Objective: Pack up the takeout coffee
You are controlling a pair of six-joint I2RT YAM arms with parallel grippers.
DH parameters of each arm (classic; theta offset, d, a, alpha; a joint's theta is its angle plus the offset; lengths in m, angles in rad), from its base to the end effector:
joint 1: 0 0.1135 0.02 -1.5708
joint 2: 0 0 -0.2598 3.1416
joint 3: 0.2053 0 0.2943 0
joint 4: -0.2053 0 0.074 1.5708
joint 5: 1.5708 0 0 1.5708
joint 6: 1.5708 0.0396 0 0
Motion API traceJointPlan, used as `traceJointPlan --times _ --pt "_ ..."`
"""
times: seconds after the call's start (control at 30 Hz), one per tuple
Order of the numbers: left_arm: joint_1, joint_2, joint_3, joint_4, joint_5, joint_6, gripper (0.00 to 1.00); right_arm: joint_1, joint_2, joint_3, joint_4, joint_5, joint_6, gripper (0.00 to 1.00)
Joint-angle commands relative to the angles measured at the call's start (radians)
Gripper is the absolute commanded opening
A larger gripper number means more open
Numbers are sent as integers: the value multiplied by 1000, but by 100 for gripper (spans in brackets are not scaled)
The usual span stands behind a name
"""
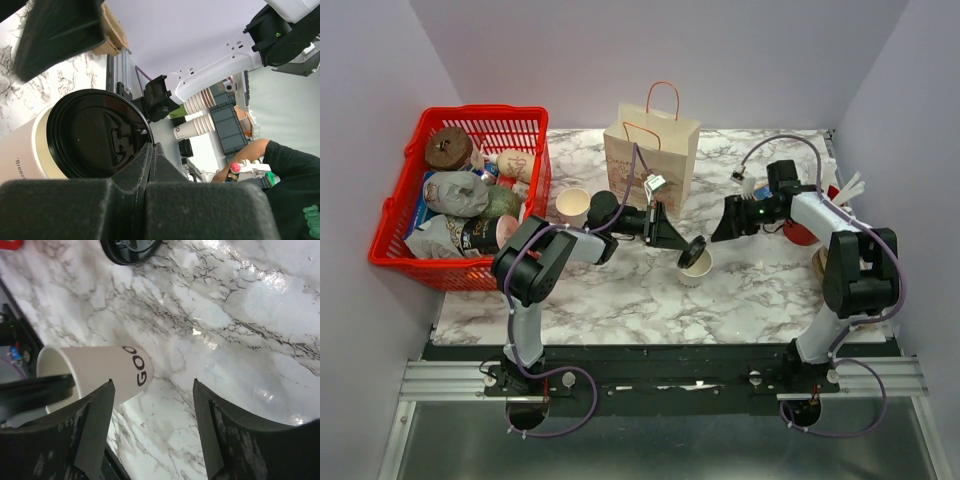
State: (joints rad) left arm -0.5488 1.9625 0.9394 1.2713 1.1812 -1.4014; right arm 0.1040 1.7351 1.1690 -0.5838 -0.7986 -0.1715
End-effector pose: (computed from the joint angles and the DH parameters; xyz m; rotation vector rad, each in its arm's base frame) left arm 0.3279 -0.2434 0.1608 0.5644 1.9273 -2.1908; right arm 0.3744 0.0676 0.1731 -0.5691 2.4568 1.0411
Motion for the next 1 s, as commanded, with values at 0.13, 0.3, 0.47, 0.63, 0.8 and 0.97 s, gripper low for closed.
traceJointPlan --times 0.13,0.3,0.47,0.63,0.8,0.97 --pt "15 32 2 158 -45 -7 0 -50 -108 -8 -174 -353 -273 84" --pt "18 27 -2 126 -46 16 1 -32 -123 -8 -166 -376 -321 100" --pt "23 33 2 119 -46 15 6 9 -137 -9 -157 -353 -370 100" --pt "23 16 -4 99 -43 38 8 39 -157 -31 -103 -317 -364 100" --pt "24 0 -14 86 -40 51 11 62 -161 -42 -74 -314 -338 99" --pt "23 -10 -10 47 -40 76 23 82 -169 -57 -33 -289 -277 98"
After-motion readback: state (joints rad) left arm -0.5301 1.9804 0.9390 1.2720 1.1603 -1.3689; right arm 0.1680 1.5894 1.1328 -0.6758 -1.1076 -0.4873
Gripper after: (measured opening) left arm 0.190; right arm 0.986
